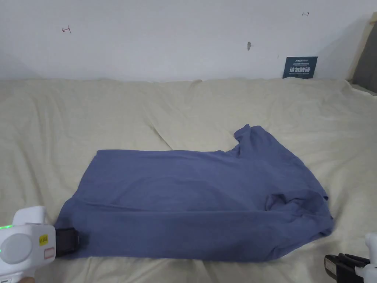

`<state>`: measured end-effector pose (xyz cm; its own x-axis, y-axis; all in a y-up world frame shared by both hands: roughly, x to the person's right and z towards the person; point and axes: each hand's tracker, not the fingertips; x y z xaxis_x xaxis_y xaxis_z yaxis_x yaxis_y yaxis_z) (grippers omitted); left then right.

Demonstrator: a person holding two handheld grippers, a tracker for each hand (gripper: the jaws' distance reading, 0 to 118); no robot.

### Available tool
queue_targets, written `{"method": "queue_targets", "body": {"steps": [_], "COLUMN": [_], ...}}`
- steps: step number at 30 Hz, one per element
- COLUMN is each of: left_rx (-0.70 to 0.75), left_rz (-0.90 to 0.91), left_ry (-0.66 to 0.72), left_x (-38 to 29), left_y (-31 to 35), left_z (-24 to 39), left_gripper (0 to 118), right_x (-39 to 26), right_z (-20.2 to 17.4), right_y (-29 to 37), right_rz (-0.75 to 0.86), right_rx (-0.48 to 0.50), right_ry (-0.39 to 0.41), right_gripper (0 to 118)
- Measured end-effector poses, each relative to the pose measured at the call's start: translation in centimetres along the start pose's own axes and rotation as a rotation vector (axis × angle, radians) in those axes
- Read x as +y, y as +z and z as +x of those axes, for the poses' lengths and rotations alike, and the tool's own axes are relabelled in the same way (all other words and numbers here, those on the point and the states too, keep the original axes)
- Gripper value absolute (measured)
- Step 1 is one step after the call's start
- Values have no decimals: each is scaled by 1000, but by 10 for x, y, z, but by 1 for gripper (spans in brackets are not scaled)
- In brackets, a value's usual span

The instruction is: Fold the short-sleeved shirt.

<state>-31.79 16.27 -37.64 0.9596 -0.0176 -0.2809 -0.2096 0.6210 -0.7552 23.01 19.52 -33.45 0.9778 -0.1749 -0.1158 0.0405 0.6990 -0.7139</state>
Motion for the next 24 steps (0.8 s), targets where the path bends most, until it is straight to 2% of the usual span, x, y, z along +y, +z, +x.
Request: {"method": "queue_targets", "body": {"steps": [1,3,4,6,14,19,20,21,22,23,24], "left_rx": [-11,4,78,111,96,97,95,99,101,98,93], "left_rz": [0,24,38,12,43,74,80,77,80,85,81], "left_ry": [-24,-42,-84,-148,-132,-136,-135,-131,-133,-132,-127], "left_x": [-2,0,0,1,9,9,9,8,7,7,6], "left_y": [4,3,3,1,24,41,42,44,45,46,47], "left_z": [5,8,14,19,15,14,14,14,14,14,13], "left_gripper": [62,20,13,13,12,12,11,11,11,11,11], "right_x": [-1,0,1,2,20,41,47,51,54,53,53], "right_z": [2,6,8,13,38,43,44,41,40,37,36], "right_y": [-1,-4,-5,-5,-23,-42,-50,-57,-64,-74,-78], "right_rz": [-3,-9,-12,-12,-25,-16,-28,-70,-110,-149,-96], "right_rx": [-3,-10,-8,-15,-66,-59,-48,-33,-35,-47,-49], "right_ry": [-2,-10,-11,-17,-24,5,5,4,0,0,-8], "right_gripper": [0,0,0,0,0,3,23,61,105,111,110]}}
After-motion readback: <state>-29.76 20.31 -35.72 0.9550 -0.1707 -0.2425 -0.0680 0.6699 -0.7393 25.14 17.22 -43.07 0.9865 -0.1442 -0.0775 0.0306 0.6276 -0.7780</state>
